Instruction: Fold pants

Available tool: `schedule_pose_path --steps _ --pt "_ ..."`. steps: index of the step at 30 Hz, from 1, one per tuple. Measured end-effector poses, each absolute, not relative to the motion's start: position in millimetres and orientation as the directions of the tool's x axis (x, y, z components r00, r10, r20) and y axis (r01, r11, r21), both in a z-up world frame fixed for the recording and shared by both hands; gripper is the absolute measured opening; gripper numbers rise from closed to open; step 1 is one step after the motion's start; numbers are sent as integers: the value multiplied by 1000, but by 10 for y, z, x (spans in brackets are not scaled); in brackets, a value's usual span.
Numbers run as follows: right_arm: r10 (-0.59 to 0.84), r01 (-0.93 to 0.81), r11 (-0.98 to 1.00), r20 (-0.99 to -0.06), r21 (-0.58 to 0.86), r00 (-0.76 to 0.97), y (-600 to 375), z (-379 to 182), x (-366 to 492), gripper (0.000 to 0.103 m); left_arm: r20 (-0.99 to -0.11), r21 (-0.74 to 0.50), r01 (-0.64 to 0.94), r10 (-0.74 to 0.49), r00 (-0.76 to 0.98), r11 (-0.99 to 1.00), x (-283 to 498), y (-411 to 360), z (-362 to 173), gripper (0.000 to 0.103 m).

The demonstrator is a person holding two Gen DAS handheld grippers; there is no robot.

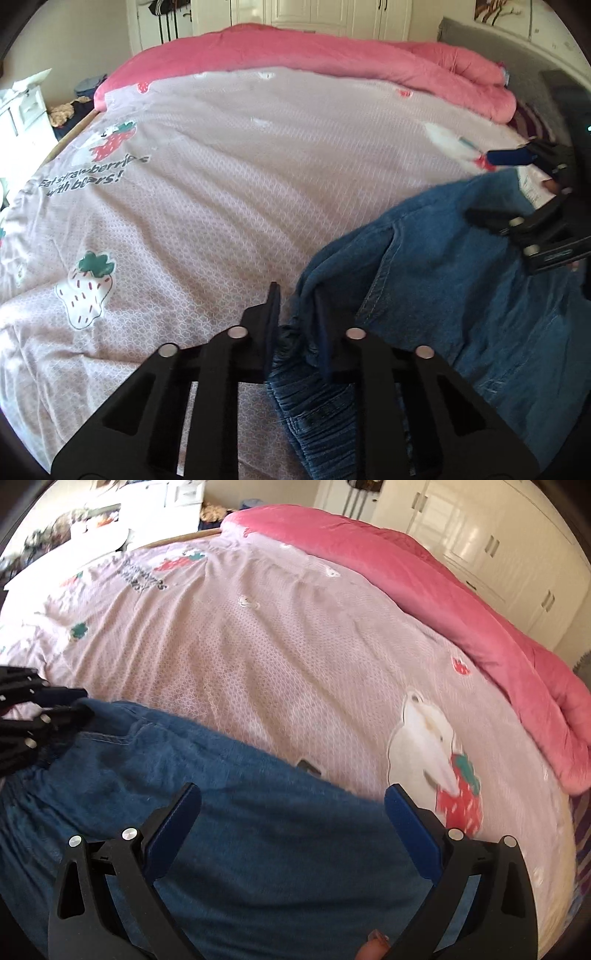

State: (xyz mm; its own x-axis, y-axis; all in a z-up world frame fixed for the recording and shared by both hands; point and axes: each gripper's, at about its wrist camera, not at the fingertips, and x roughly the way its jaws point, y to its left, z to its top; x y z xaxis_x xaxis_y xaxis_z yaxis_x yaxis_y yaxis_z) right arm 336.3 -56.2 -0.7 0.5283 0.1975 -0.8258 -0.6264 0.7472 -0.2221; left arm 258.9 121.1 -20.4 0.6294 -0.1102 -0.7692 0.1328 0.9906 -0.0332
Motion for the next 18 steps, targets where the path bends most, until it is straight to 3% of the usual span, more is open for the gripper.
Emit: schedule_pose_path --steps 2,7,9,11,12,14,16,18 --pt "205 -668 708 -839 -229 504 -491 -39 3415 99 -754 -52 146 -135 643 988 2565 1223 -142 0" --pt "201 -744 608 -853 -277 482 -285 -115 3476 98 -712 -91 176 -188 676 980 2490 1230 5 0" --pt "208 -768 584 -867 -261 453 -207 -163 3509 93 -706 -87 183 -190 683 979 2474 1218 28 0" --pt "233 -792 578 -890 -197 391 -180 -199 3538 44 -705 -94 193 -202 680 977 2471 1212 27 0" --pt "255 -804 576 -902 -147 347 -168 -208 3534 36 -704 -95 194 -203 680 976 2468 1216 23 0" --pt "287 -817 559 -891 -143 352 -158 -145 3426 9 -704 -79 202 -199 682 976 2466 1210 11 0" --pt "314 -806 575 -872 -140 376 -208 -26 3346 5 -706 -55 214 -189 683 975 2463 1195 -19 0" --pt "348 -782 611 -845 -125 407 -316 163 3287 4 -714 -42 217 -182 677 975 2465 1197 -70 9"
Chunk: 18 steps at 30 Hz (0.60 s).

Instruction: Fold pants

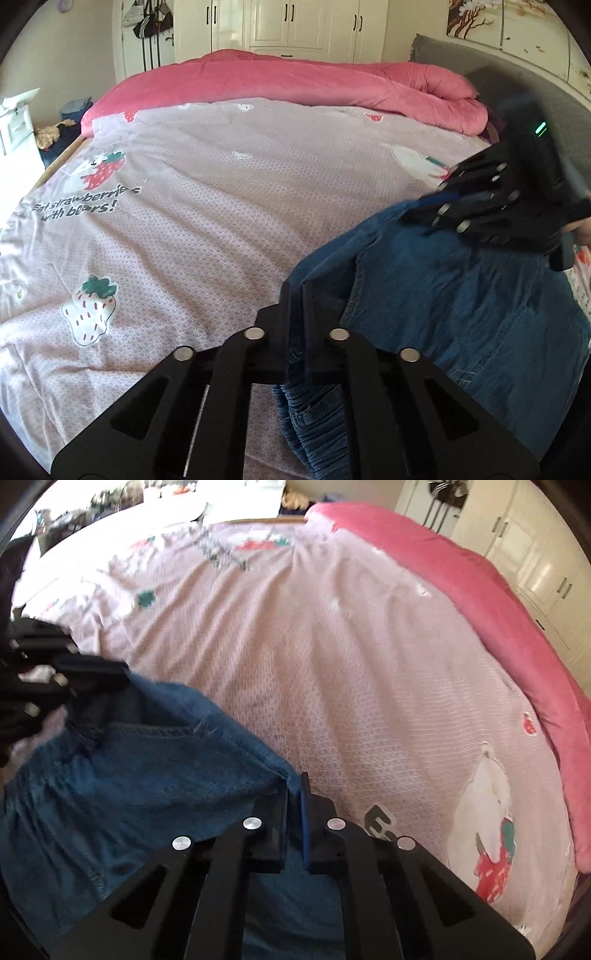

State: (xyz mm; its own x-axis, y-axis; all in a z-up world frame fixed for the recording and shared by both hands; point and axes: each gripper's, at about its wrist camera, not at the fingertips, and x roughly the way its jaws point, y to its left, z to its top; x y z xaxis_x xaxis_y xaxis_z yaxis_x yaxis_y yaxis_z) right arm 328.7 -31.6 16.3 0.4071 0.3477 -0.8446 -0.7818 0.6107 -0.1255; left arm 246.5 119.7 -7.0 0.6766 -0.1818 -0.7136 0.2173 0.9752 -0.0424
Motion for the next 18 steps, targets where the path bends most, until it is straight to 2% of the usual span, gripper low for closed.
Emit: schedule_pose_path --steps 1,4,7,9,12,18 --pt "363 -774 623 -834 -114 415 -366 239 3254 4 -711 -38 226 -185 678 973 2455 1189 -80 18" --pt "415 -773 629 -801 -90 432 -507 471 3090 4 -693 -29 243 -195 694 970 2419 1160 -75 34" --pt "450 -776 626 -778 -76 440 -622 623 2903 4 -691 -52 263 -225 687 963 2424 1131 -96 35" --pt "446 -769 633 -768 -92 459 -669 691 2768 4 -692 -117 284 -283 664 952 2425 1129 -95 29" --pt "454 -768 634 -758 -95 469 -722 750 2554 4 -674 -179 299 -339 657 937 2373 1160 -14 0" --pt "488 -747 660 -710 -80 507 -902 893 2086 4 -591 -160 334 -361 721 929 1928 1150 315 0"
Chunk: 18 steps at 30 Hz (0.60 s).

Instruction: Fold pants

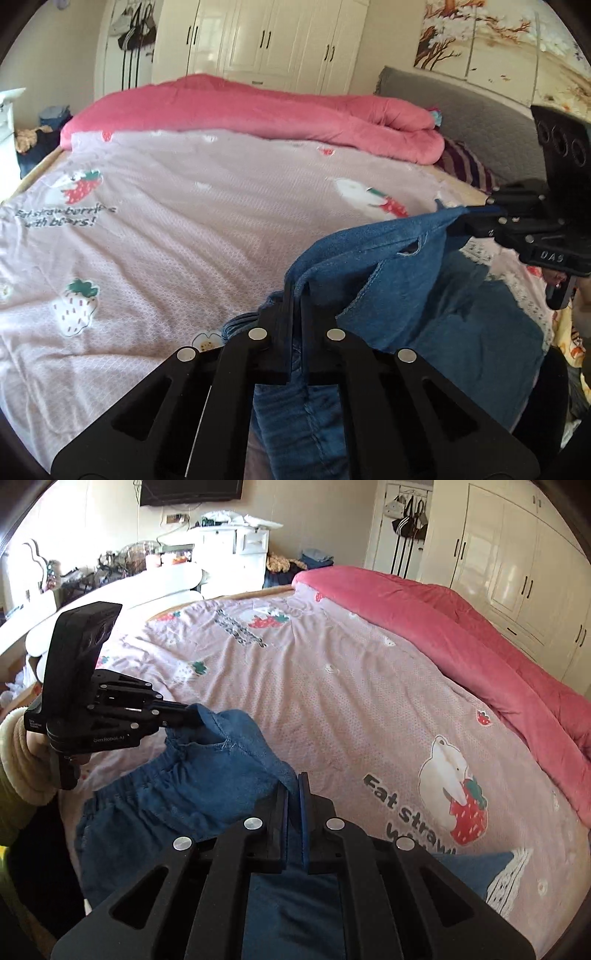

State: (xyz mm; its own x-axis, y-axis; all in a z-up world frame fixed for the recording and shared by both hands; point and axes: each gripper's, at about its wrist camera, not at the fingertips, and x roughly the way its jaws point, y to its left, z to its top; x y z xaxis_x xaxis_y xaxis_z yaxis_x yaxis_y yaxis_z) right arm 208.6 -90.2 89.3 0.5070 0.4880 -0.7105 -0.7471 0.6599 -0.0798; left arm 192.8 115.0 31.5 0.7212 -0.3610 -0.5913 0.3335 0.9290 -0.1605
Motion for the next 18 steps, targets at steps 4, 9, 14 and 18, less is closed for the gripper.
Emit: schedule_pose_path --steps 4,9,14,18 --pt "527 -761 645 -687 -60 501 -1050 955 1615 4 -524 -117 371 -375 765 921 1541 1107 513 0" --pt "549 -784 620 -696 -33 463 -1127 830 1048 4 -512 -70 394 -372 774 916 999 989 493 0" --pt "566 -788 615 -709 24 420 -1185 618 656 4 -538 -64 402 -371 757 913 534 941 401 0" --pt "580 -782 619 -717 79 386 -1197 424 436 4 -567 -50 405 -360 741 913 281 930 314 0"
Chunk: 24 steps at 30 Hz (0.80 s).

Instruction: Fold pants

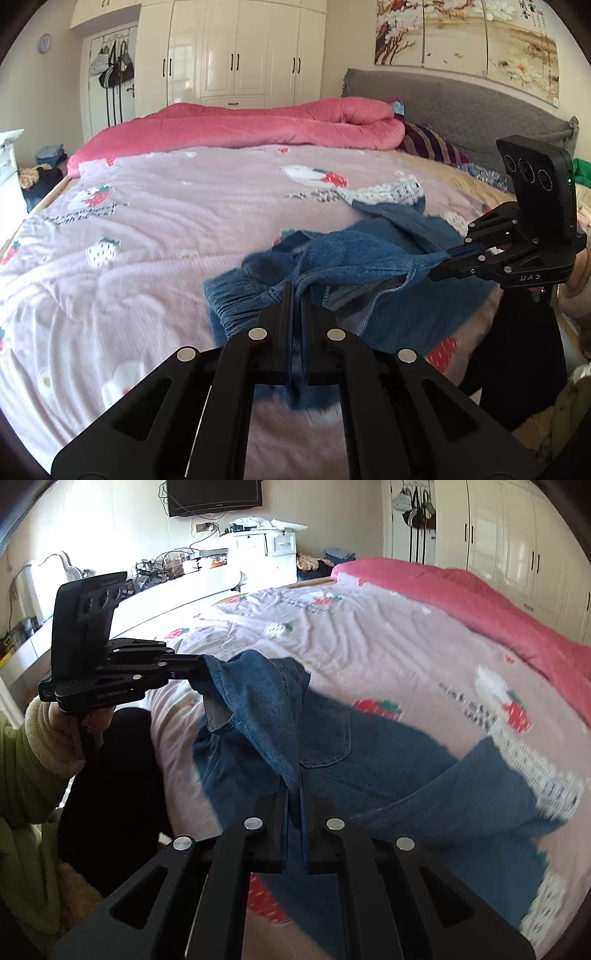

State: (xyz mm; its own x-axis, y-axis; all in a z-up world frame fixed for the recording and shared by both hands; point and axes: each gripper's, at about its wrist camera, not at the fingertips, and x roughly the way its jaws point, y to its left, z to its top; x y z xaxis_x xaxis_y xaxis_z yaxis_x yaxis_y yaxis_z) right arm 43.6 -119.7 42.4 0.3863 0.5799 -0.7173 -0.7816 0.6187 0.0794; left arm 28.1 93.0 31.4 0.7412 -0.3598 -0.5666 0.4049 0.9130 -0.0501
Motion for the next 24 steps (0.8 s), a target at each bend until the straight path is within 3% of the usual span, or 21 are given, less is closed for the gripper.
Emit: schedule_pose_path --steps 12,16,18,20,24 --pt "555 -744 653 -758 142 342 -1067 -182 245 8 -685 -52 363 -298 665 930 114 902 -35 0" --pt "579 -739 653 -740 168 344 -1082 -122 263 8 -678 -62 348 -296 673 935 62 967 34 2" --pt "592 -740 648 -730 179 341 -1077 -103 277 8 -671 -65 338 -292 681 939 32 1005 93 6" --pt "579 -737 652 -743 176 335 -1060 -150 283 8 -679 -65 317 -275 680 946 25 1047 120 21" --pt "574 -735 658 -742 165 346 -1043 -205 253 9 -686 -51 299 -251 683 953 -40 1086 192 23"
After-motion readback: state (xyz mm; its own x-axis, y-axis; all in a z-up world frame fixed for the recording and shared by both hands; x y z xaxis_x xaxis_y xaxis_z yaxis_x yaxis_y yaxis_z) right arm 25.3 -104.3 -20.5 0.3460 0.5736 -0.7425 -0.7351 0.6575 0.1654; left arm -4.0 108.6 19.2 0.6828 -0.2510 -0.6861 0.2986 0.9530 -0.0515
